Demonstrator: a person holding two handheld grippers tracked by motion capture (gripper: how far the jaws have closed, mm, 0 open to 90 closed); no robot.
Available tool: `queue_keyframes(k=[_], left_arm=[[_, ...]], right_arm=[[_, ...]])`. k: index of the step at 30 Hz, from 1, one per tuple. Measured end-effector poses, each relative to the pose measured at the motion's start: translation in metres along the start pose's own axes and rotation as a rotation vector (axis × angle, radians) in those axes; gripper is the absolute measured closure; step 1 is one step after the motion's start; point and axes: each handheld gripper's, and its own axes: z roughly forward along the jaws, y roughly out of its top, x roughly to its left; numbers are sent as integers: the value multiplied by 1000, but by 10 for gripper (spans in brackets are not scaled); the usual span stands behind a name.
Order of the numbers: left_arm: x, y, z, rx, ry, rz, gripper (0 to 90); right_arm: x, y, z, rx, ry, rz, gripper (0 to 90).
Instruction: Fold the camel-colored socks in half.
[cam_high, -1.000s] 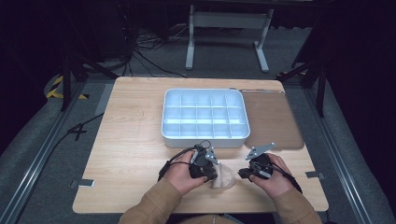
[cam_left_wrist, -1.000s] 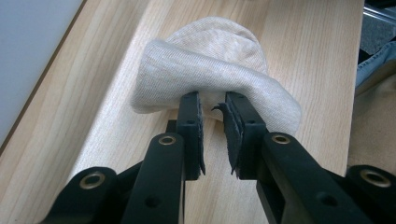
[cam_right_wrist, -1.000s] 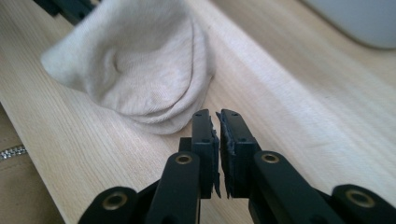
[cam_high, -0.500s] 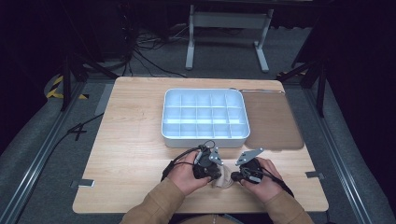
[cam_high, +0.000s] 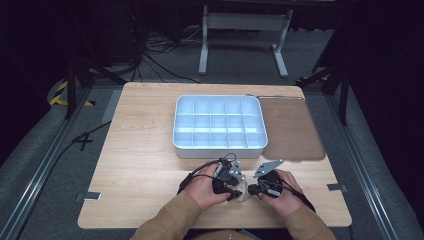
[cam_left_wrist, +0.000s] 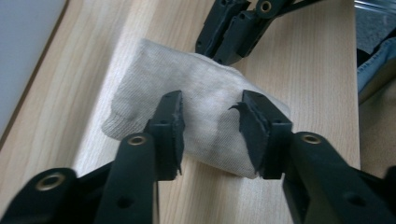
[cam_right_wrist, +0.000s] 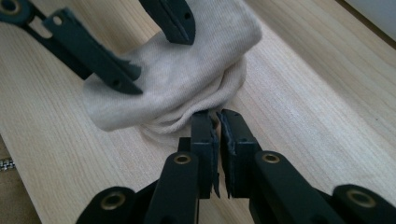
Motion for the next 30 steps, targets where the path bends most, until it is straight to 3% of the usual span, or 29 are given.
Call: queue_keyframes(k=[3, 5, 8, 14, 18, 22, 27, 30], left_arm=[[1, -1, 1, -8, -4, 8, 517], [0, -1, 2, -1, 24, 11, 489], [1, -2, 4, 12, 68, -9, 338], [-1, 0, 5, 18, 83, 21, 320], [-1, 0, 6, 16, 85, 15, 312], [-1, -1, 6, 15, 83, 15, 312], [0, -2, 7, 15, 81, -4, 301], [0, -2, 8, 13, 83, -7, 291]], right_arm=[[0, 0, 0, 5, -3, -1, 837], [0, 0, 0, 6, -3, 5, 833], [0, 0, 0, 6, -3, 6, 827], [0, 0, 0, 10, -5, 5, 821], [-1, 0, 0, 7, -2, 8, 807], [-5, 0, -8, -4, 6, 49, 753], [-6, 3, -21, -88, -15, 69, 578], [-6, 3, -23, -104, -7, 79, 544]])
